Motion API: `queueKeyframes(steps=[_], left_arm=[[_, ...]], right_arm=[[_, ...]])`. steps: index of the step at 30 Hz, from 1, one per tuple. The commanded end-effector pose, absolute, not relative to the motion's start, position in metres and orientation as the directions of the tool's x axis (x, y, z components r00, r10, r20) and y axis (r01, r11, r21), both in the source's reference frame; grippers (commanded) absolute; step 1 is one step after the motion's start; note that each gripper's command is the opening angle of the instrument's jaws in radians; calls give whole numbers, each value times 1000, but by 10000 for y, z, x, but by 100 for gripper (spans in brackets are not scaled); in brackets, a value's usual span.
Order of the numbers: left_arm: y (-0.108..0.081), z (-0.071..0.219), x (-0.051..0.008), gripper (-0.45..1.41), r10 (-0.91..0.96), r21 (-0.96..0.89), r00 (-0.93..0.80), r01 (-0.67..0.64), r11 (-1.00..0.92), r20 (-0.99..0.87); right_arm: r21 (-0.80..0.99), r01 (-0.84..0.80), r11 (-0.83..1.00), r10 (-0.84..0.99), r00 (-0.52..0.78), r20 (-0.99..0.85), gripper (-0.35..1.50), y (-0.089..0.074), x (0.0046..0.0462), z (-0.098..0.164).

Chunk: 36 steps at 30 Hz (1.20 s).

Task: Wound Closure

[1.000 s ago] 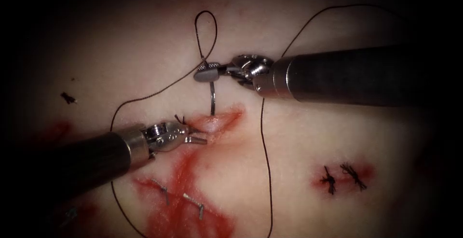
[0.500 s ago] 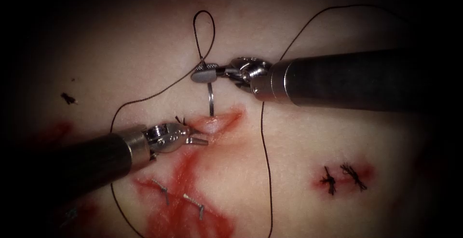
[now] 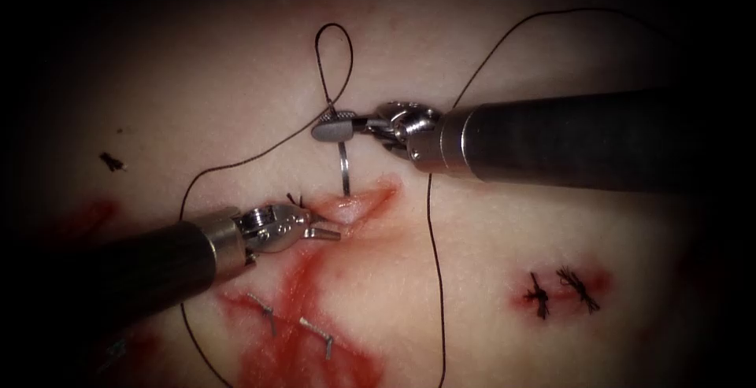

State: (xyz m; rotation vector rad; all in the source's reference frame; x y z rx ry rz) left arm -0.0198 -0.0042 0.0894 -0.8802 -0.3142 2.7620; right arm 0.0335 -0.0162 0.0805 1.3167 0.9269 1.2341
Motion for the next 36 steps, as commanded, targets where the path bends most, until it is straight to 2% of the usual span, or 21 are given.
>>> queueKeyframes(steps=[1, 19, 36], left_arm=[[-41, 900, -203, 31, 276, -269, -794, -147, -952, -541], [-41, 900, -204, 31, 277, -269, -794, -148, -952, -541], [-40, 900, -204, 31, 276, -271, -794, -147, -951, -542]], right_arm=[[981, -119, -150, 971, 168, 169, -35, -171, 342, 811], [973, -123, -195, 965, 154, 213, -35, -183, 329, 812], [930, -97, -354, 922, 129, 365, -35, -208, 318, 807]])
